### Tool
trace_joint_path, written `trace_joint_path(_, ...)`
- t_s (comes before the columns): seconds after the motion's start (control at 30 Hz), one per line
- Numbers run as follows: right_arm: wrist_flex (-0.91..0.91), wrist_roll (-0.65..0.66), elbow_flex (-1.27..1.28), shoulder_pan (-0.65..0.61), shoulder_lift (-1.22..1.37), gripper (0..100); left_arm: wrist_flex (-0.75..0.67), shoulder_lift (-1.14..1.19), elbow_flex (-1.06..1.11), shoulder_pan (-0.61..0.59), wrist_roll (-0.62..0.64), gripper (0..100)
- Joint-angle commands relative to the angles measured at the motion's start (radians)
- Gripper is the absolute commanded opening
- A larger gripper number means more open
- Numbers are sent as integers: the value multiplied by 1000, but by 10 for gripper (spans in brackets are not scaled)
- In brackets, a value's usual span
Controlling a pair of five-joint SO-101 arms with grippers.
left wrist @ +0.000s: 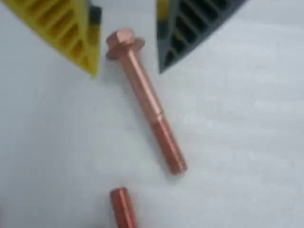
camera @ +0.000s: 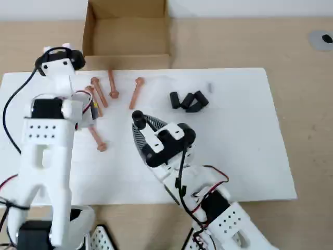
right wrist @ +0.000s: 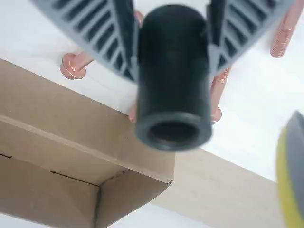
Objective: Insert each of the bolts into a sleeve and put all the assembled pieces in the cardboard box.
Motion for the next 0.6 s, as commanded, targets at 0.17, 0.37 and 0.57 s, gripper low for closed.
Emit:
trace_joint_path(0.17, -21, 3, -61, -2, -21, 9, 9, 437, -393, -43, 110, 93)
trace_joint_path(0.37, -21, 3, -54, -2, -21, 9, 69, 690, -692, -61, 143, 93)
trace_joint_path(0.57, -21, 3, -54, -2, -21, 9, 117, 905, -898, -57, 149, 93)
